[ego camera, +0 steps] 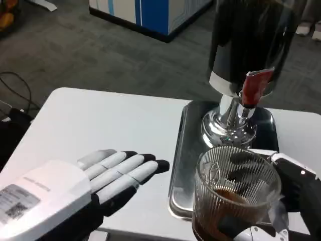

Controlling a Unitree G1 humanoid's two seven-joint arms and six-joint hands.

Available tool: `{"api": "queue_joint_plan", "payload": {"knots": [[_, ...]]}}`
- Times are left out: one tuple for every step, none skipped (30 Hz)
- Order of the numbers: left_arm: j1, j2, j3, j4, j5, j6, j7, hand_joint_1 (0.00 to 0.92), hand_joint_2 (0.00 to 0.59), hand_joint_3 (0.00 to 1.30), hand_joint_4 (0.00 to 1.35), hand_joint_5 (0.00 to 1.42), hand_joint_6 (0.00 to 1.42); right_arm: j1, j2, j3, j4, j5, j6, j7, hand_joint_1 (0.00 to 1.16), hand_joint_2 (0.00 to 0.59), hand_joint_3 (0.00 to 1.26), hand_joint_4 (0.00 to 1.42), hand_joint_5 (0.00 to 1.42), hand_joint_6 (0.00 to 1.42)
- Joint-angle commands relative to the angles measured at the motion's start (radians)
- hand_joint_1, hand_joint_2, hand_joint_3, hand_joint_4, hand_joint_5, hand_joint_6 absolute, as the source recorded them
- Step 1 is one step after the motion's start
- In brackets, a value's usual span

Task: Grasp the cup under the faucet to collect the drink, then remove the cup.

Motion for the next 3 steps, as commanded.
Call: {"api": "queue_joint_plan", "payload": {"knots": [[-0.016,0.012,-0.016,0.002,0.018,-0.009,-0.008,0.0,0.002,0.03,0.0,0.0,0.0,-0.016,-0.002,-0.006,-0.002,0.011,-0.007,0.002,0.79,0.184,0.94,1.12,1.39,1.42],[-0.018,0.012,-0.016,0.001,0.021,-0.009,-0.008,0.0,0.002,0.03,0.0,0.0,0.0,-0.017,-0.005,-0.006,-0.001,0.01,-0.007,0.002,0.79,0.184,0.94,1.12,1.4,1.42],[-0.02,0.011,-0.017,0.001,0.022,-0.008,-0.008,0.0,0.002,0.03,0.0,0.0,0.0,-0.017,-0.006,-0.006,-0.001,0.009,-0.006,0.003,0.79,0.184,0.94,1.12,1.4,1.42]]}}
